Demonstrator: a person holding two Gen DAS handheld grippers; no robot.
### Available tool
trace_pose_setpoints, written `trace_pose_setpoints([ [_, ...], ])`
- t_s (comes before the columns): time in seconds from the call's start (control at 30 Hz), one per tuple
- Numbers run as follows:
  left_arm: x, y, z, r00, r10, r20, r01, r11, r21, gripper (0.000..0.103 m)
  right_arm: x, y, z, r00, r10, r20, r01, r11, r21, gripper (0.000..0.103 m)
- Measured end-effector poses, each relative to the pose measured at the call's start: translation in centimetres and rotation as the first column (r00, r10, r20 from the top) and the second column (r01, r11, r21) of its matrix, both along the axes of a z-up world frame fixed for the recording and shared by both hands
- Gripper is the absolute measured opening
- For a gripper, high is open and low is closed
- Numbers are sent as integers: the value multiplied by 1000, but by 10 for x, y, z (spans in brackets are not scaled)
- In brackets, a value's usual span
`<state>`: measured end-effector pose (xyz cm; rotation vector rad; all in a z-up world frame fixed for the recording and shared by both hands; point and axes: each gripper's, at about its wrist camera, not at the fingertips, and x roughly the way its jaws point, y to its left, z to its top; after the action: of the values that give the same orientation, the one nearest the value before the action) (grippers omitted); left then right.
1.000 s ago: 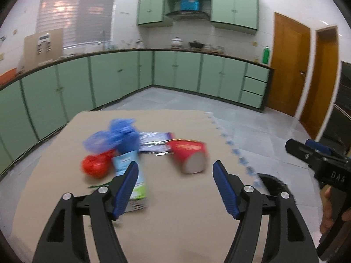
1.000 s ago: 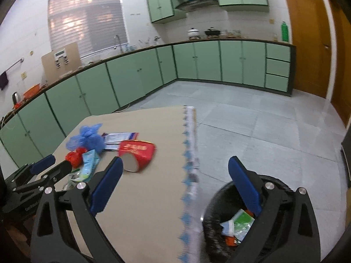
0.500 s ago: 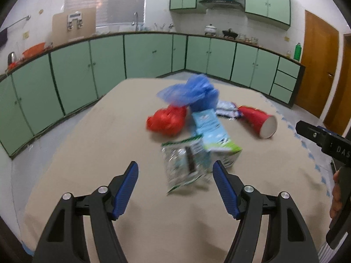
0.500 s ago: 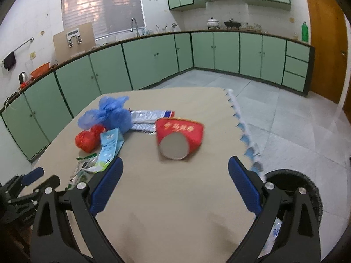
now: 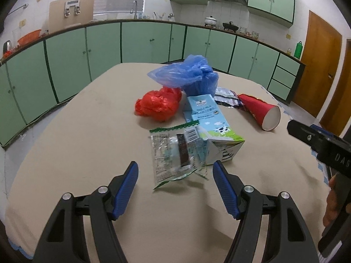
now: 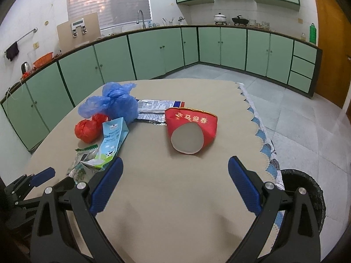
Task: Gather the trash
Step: 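Move both tools back over the table toward the remaining trash, then grasp the small clear green-printed snack packet with the left tool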
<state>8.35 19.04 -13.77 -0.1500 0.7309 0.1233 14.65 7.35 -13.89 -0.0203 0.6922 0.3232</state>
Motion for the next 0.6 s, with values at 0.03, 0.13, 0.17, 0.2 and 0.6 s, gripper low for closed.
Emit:
trace_pose_setpoints([
  [0.03,1,-2,1,1000,0,0,0,1000,8,69,0,1,1,1000,1,2,-1,1000,-2,94],
  [0.13,8,-8,0,1000,7,-12,-6,999,34,69,0,2,2,1000,4,8,-4,1000,-1,94],
  [0.17,10,-9,-1,1000,9,-19,-8,999,41,69,0,1,2,1000,5,6,-5,1000,3,94],
  [0.2,13,-10,-3,1000,8,-25,-7,999,44,69,1,1,2,1000,5,5,-5,1000,5,94],
  [0.6,25,-15,-17,997,16,-75,-11,998,68,53,0,-1,3,1000,21,1,-21,1000,15,94],
])
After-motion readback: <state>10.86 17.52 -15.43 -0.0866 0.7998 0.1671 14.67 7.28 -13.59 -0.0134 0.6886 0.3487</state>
